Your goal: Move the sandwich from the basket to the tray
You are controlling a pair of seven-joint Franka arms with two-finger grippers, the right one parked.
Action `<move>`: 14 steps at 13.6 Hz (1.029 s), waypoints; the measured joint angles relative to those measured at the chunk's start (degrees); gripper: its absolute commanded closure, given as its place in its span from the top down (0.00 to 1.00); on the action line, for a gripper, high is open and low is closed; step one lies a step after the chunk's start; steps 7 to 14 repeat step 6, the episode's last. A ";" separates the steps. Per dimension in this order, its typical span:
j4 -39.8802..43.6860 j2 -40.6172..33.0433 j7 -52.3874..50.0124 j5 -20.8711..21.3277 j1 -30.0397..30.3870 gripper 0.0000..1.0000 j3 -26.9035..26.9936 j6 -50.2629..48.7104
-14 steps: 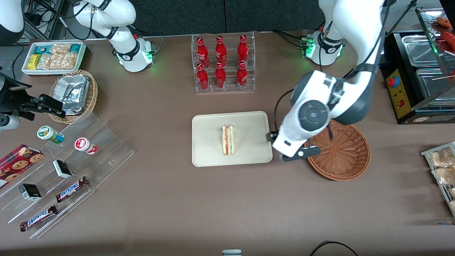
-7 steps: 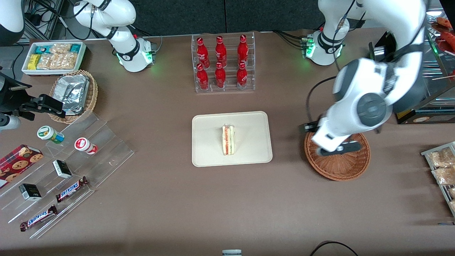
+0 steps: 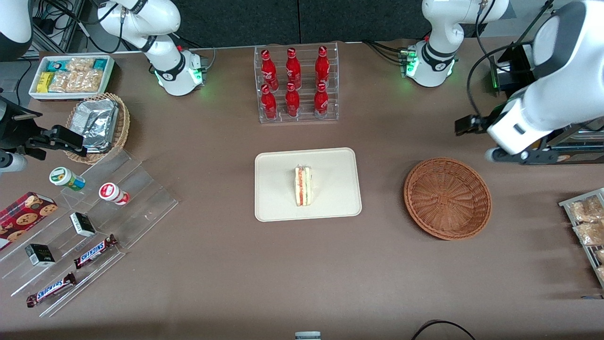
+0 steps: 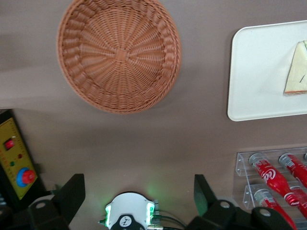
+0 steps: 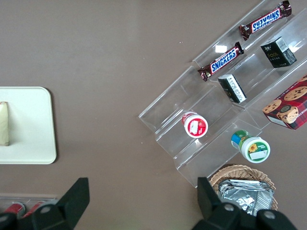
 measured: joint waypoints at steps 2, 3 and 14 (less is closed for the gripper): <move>0.02 -2.33 0.37 0.54 1.39 1.00 -0.05 -2.20; 0.01 -3.49 0.56 1.38 1.97 1.00 -0.04 -3.37; -0.10 -5.20 1.99 4.11 2.52 1.00 -0.04 -4.33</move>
